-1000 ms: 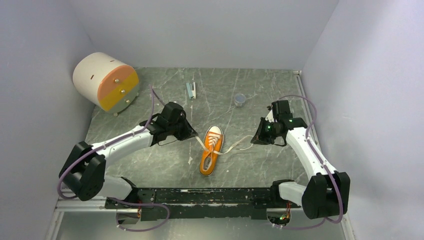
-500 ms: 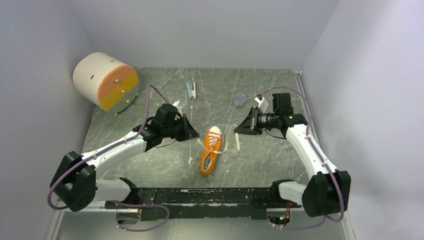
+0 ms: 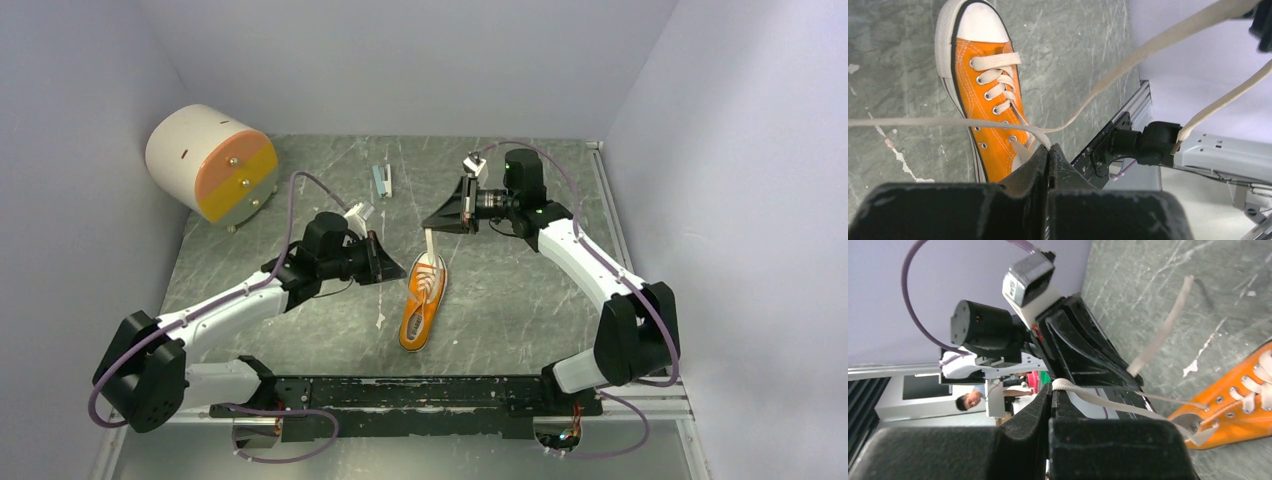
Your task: Tie the shoes
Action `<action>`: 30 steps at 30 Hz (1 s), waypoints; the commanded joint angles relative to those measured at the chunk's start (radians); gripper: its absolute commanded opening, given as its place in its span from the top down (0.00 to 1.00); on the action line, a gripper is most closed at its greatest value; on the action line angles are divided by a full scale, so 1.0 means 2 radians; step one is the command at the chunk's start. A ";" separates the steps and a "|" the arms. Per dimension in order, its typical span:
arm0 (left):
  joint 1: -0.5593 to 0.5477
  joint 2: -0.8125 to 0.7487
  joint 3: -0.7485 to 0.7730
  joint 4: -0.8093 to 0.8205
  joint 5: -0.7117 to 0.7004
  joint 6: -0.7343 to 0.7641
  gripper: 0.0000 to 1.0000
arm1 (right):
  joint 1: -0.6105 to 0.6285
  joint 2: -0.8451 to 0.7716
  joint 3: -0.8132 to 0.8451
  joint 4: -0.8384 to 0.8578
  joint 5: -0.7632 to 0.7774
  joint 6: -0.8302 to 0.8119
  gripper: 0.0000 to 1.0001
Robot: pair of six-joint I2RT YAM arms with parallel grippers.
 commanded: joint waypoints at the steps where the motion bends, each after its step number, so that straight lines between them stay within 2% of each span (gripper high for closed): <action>1: -0.015 0.011 0.000 0.047 0.028 0.048 0.95 | 0.005 0.003 0.019 0.062 -0.011 0.058 1.00; 7: -0.028 0.049 0.004 0.095 0.052 0.075 0.95 | 0.005 -0.016 0.012 0.066 0.000 0.068 1.00; 11: -0.034 0.062 0.008 0.091 0.042 0.100 0.95 | 0.006 -0.013 0.009 0.087 0.000 0.086 1.00; 20: -0.035 0.062 -0.004 0.147 0.045 0.127 0.95 | 0.006 -0.015 0.009 0.076 -0.002 0.080 1.00; 30: -0.035 0.098 0.005 0.194 0.073 0.148 0.86 | 0.007 -0.020 0.007 0.087 0.000 0.097 1.00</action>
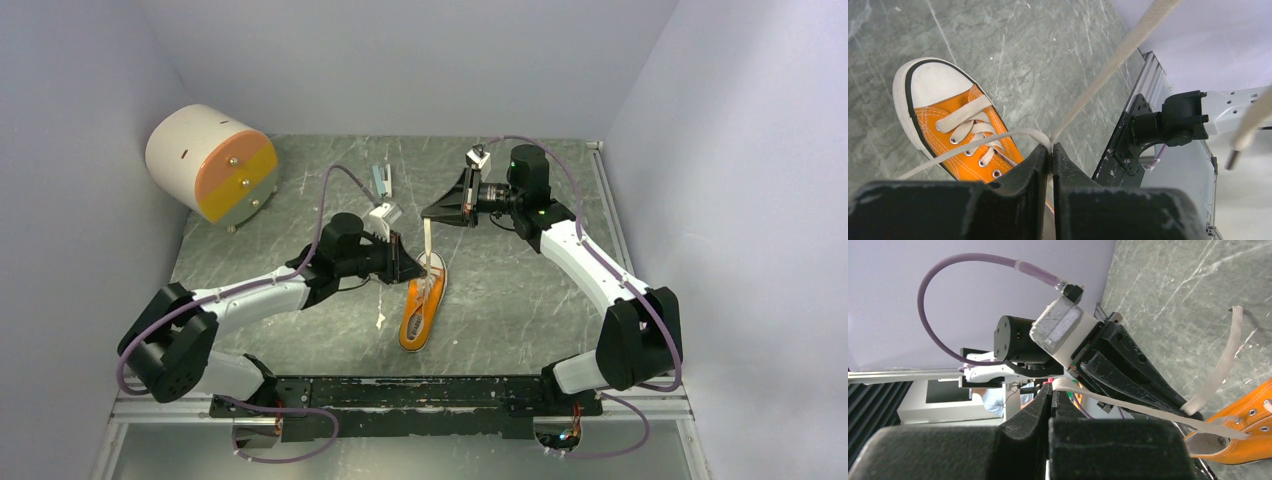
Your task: Tie the shoes
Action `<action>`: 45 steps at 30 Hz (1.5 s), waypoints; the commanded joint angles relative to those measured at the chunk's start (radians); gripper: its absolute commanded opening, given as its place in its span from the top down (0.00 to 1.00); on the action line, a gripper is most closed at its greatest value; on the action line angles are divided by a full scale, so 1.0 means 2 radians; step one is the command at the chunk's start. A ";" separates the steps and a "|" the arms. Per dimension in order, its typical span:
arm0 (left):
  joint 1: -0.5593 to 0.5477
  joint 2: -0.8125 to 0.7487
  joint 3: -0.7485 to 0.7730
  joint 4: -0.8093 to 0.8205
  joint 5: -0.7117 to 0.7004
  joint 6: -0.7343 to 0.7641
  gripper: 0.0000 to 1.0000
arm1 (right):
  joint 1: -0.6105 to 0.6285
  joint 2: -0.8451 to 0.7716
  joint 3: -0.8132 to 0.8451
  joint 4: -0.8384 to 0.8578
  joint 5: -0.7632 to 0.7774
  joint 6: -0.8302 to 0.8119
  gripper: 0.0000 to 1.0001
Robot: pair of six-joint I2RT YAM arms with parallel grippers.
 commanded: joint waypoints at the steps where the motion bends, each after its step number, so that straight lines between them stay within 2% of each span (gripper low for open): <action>1: -0.002 0.027 0.007 0.051 0.030 0.015 0.85 | 0.001 -0.013 0.004 0.012 -0.002 0.005 1.00; 9: -0.004 0.042 0.008 0.070 0.036 0.011 0.73 | 0.001 -0.013 0.001 0.018 -0.002 0.009 1.00; 17: -0.004 0.058 0.005 0.099 0.035 -0.012 0.68 | 0.001 -0.013 -0.001 0.022 -0.004 0.012 1.00; 21: -0.004 0.064 0.007 0.102 0.036 -0.013 0.72 | 0.001 -0.011 0.003 0.016 -0.005 0.008 1.00; 26: -0.003 0.063 0.005 0.099 0.039 -0.018 0.87 | 0.001 -0.008 0.003 0.017 -0.005 0.007 1.00; 31: -0.003 0.056 -0.016 0.122 0.053 -0.042 0.90 | -0.001 0.014 0.020 -0.006 0.017 -0.014 1.00; 36: -0.003 0.047 -0.041 0.142 0.055 -0.070 0.95 | 0.001 0.073 0.039 0.021 0.056 0.017 1.00; 40: -0.003 0.038 -0.065 0.178 0.051 -0.093 0.95 | 0.024 0.127 0.090 -0.059 0.146 -0.007 0.96; 45: -0.003 0.036 -0.077 0.199 0.053 -0.103 0.95 | 0.092 0.212 0.193 -0.205 0.246 -0.074 0.98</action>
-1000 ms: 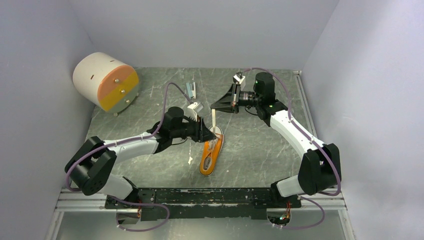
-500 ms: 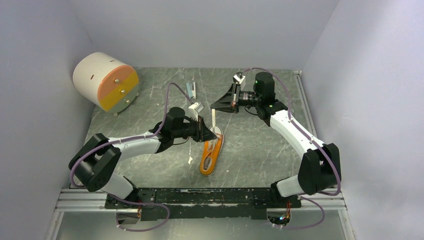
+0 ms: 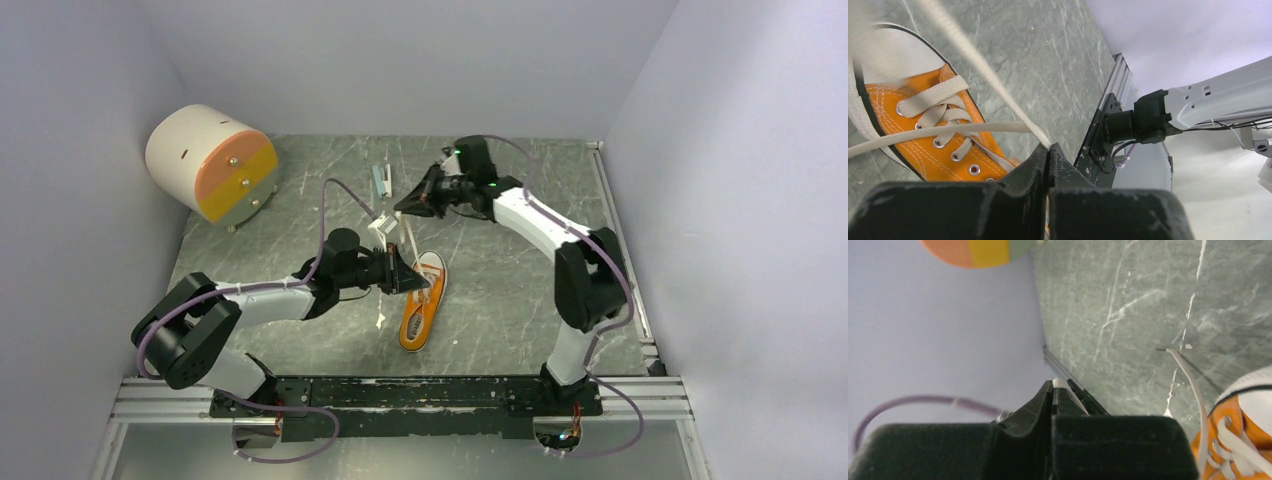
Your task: Tie the shoes
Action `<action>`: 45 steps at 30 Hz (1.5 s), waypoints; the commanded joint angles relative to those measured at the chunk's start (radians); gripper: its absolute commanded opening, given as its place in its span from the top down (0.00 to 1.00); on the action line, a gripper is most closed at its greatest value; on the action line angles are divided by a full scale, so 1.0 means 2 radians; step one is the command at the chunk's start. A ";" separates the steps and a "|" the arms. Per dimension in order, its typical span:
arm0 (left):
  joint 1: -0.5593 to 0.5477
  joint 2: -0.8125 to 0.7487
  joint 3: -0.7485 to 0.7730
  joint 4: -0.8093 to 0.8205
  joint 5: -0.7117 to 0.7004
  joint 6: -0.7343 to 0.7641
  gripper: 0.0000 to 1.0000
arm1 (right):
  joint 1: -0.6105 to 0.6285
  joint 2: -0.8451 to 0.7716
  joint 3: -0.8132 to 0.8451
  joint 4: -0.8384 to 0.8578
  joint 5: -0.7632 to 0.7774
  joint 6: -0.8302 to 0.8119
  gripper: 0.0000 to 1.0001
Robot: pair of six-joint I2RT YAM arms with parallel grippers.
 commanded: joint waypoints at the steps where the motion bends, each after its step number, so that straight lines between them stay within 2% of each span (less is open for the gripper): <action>1: -0.002 -0.012 -0.011 0.051 0.011 -0.014 0.95 | 0.063 0.067 0.104 -0.153 0.103 -0.077 0.97; 4: -0.002 -0.015 -0.010 0.054 0.013 -0.012 0.95 | 0.107 0.117 0.174 -0.255 0.127 -0.159 0.89; 5: -0.002 -0.016 -0.010 0.055 0.014 -0.011 0.95 | 0.117 0.130 0.183 -0.277 0.122 -0.184 0.82; 6: -0.002 -0.017 -0.009 0.056 0.015 -0.012 0.95 | 0.121 0.137 0.183 -0.286 0.100 -0.201 0.75; 8: -0.002 -0.019 -0.012 0.065 0.012 -0.012 0.95 | 0.120 0.158 0.205 -0.347 0.061 -0.260 0.67; 11: 0.000 -0.018 -0.018 0.075 0.014 -0.018 0.95 | 0.111 0.120 0.201 -0.343 0.062 -0.294 0.40; 14: 0.004 -0.021 -0.028 0.082 0.013 -0.023 0.95 | 0.073 0.091 0.173 -0.350 0.031 -0.315 0.34; 19: 0.012 -0.028 -0.040 0.095 0.014 -0.034 0.95 | 0.008 0.029 0.070 -0.302 -0.001 -0.330 0.30; 22: 0.017 -0.028 -0.042 0.100 0.018 -0.039 0.95 | -0.021 0.011 0.016 -0.277 -0.012 -0.338 0.31; 25: 0.026 -0.028 -0.045 0.111 0.024 -0.047 0.95 | -0.041 -0.010 -0.034 -0.214 -0.049 -0.357 0.33; 28: 0.033 -0.023 -0.048 0.122 0.032 -0.057 0.95 | -0.043 -0.066 -0.079 -0.140 -0.003 -0.417 0.35; 31: 0.037 -0.019 -0.049 0.131 0.038 -0.067 0.95 | -0.043 -0.123 -0.144 -0.027 -0.011 -0.431 0.37; 35: 0.040 -0.013 -0.051 0.141 0.044 -0.075 0.95 | -0.040 -0.160 -0.186 0.015 0.035 -0.471 0.38; 39: 0.041 -0.006 -0.054 0.156 0.047 -0.084 0.95 | -0.040 -0.171 -0.244 0.076 -0.005 -0.508 0.46; 45: 0.043 -0.001 -0.054 0.167 0.052 -0.092 0.95 | -0.033 -0.168 -0.291 0.121 -0.050 -0.511 0.48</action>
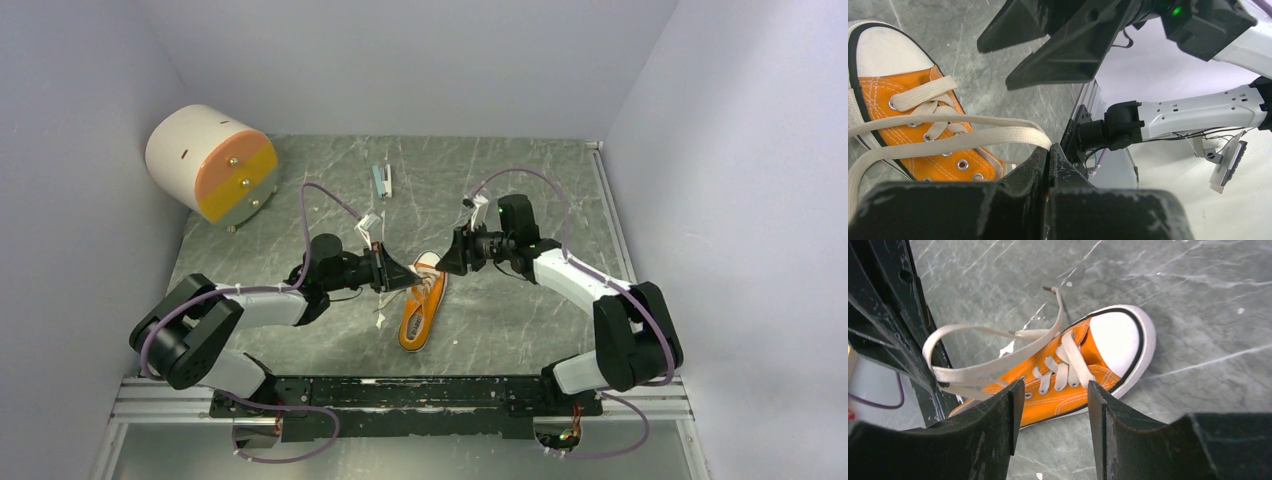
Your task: Tie the shoes
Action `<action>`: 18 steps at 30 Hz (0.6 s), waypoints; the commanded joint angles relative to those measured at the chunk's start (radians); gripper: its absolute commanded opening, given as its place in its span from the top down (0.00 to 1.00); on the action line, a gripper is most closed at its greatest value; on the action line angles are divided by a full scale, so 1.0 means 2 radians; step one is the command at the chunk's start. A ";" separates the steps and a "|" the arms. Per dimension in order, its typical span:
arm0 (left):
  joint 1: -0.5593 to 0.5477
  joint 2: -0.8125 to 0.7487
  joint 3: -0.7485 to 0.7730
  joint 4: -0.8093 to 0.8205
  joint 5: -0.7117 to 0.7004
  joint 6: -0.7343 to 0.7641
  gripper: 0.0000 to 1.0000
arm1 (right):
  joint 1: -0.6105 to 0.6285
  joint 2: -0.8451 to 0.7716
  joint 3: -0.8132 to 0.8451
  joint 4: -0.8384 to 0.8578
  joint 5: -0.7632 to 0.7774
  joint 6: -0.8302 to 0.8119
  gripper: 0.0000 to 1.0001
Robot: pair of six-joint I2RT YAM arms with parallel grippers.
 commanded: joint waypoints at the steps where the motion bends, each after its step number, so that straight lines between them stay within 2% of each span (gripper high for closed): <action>1: 0.007 0.002 -0.002 0.046 0.017 -0.006 0.95 | 0.006 0.006 -0.018 0.062 -0.045 -0.018 0.48; 4: 0.008 0.002 -0.002 0.048 0.018 -0.008 0.95 | 0.013 0.013 -0.027 0.089 -0.027 0.009 0.48; 9: 0.008 0.004 -0.003 0.052 0.021 -0.010 0.95 | 0.014 0.045 -0.046 0.214 -0.018 0.207 0.58; 11: 0.008 0.005 -0.003 0.054 0.022 -0.012 0.95 | 0.018 0.061 -0.046 0.258 -0.038 0.246 0.59; 13: 0.008 0.004 -0.002 0.056 0.023 -0.014 0.95 | 0.026 0.089 -0.010 0.223 -0.062 0.232 0.63; 16: 0.008 0.002 0.004 0.046 0.024 -0.009 0.95 | 0.036 0.141 0.069 0.078 -0.097 0.176 0.67; 18: 0.008 0.001 0.009 0.035 0.026 -0.005 0.95 | 0.038 0.156 0.070 0.054 -0.128 0.178 0.69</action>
